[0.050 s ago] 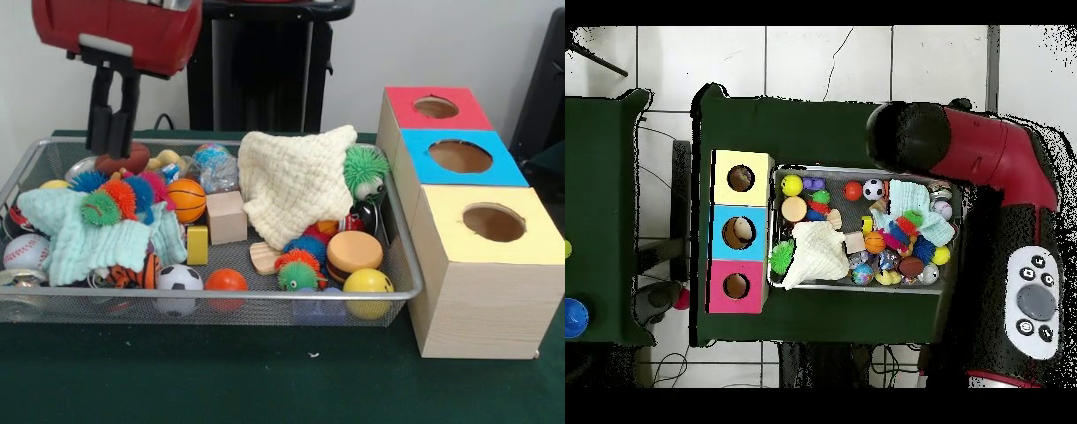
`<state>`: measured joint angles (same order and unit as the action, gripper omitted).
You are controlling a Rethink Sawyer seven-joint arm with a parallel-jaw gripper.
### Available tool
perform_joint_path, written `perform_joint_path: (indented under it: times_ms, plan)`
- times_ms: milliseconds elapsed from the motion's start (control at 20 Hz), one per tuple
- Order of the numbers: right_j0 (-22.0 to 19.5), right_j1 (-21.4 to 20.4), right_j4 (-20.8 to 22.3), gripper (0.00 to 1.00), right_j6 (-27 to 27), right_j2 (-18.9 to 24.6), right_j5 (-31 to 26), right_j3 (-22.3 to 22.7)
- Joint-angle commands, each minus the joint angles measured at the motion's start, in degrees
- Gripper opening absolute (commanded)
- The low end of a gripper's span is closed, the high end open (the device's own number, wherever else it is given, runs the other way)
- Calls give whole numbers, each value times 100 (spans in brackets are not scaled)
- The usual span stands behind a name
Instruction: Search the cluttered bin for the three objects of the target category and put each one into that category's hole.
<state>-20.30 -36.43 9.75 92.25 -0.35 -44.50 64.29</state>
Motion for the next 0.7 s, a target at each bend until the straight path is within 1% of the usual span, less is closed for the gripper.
perform_joint_path:
  times_ms: [50, 100, 200, 450, 500, 700]
  plan:
    - [-375, 133, 356, 0, -1414, 984, 230, 917]
    - [-411, 164, 317, 0, -1328, 1032, 158, 935]
    - [-520, 192, 302, 0, -1284, 1202, 286, 1003]
    - [-675, 324, 221, 0, -1163, 1443, 11, 1061]
    - [-710, 330, 214, 0, -1123, 1496, 64, 1092]
    - [-792, 372, 150, 0, -942, 1627, -42, 1190]
